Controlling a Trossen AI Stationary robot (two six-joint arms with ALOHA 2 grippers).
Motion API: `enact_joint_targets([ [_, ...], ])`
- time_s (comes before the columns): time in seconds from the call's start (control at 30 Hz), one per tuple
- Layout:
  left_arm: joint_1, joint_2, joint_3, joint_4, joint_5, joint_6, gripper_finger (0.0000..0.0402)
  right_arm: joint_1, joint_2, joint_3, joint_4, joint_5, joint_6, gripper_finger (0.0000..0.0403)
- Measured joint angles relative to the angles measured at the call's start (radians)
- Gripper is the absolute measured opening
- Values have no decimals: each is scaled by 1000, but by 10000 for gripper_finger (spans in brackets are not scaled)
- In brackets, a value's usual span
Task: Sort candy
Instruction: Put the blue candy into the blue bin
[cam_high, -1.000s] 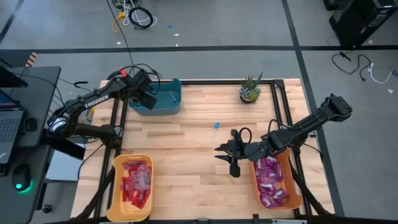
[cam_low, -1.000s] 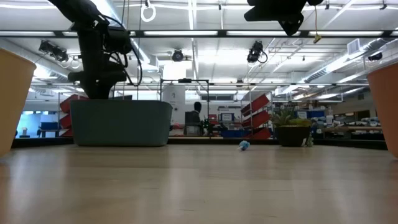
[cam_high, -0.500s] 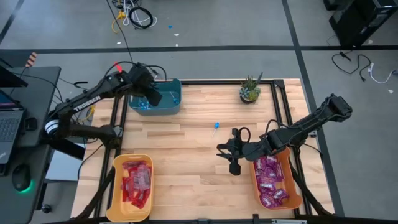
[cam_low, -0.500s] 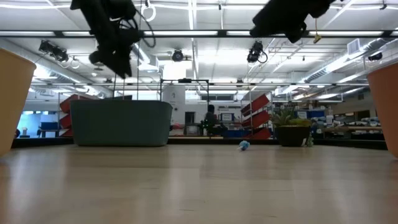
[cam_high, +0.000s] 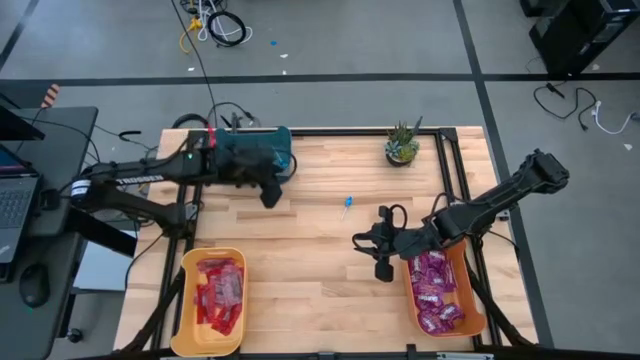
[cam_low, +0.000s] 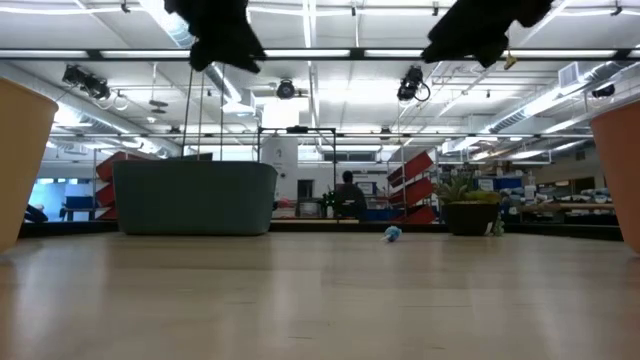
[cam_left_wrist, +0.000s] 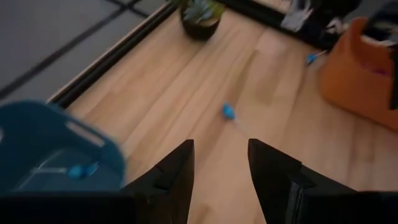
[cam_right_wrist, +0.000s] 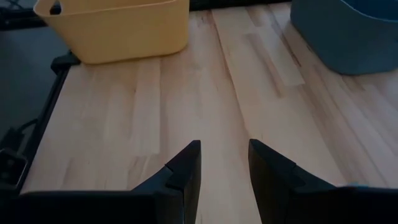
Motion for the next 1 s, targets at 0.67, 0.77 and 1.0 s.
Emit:
enact_joint_targets([
  [0.67, -310, 238, 0, 259, -314, -119, 154, 127, -205, 0, -166, 140, 27, 119],
  [0.77, -311, 276, 0, 272, -315, -142, 154, 135, -205, 0, -183, 140, 28, 119],
  [1.0, -316, 380, 0, 394, -318, -151, 154, 135, -204, 0, -203, 148, 34, 119],
])
